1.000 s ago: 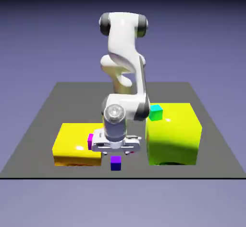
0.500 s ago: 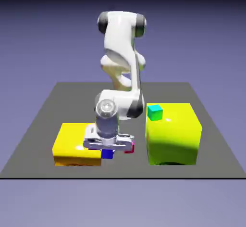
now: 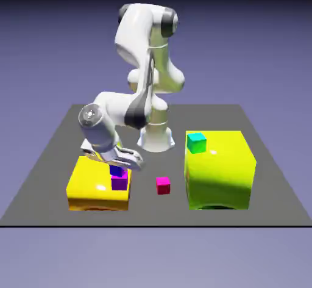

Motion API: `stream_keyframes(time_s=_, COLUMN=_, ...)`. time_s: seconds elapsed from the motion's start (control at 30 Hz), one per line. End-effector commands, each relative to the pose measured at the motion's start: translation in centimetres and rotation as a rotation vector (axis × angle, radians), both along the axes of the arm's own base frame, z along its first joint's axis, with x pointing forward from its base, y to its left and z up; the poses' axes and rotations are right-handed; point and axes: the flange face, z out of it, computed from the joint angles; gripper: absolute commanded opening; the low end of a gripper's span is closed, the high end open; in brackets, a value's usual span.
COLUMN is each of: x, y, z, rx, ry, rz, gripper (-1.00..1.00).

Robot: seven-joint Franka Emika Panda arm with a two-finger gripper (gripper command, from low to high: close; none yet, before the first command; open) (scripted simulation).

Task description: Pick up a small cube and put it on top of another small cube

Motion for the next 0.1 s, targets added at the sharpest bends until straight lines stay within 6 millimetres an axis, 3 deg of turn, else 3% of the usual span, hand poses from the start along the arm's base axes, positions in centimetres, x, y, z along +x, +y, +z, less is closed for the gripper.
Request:
stream_keyframes(time_s=0.0, x=0.6, y=-0.2, z=1.6, rx=0.0, ry=0.0, rz=0.0, gripper=1.0)
stream_keyframes(time_s=0.07, x=1.5, y=-0.7, z=4.8, rx=0.0, ry=0.0, rz=0.0, gripper=1.0)
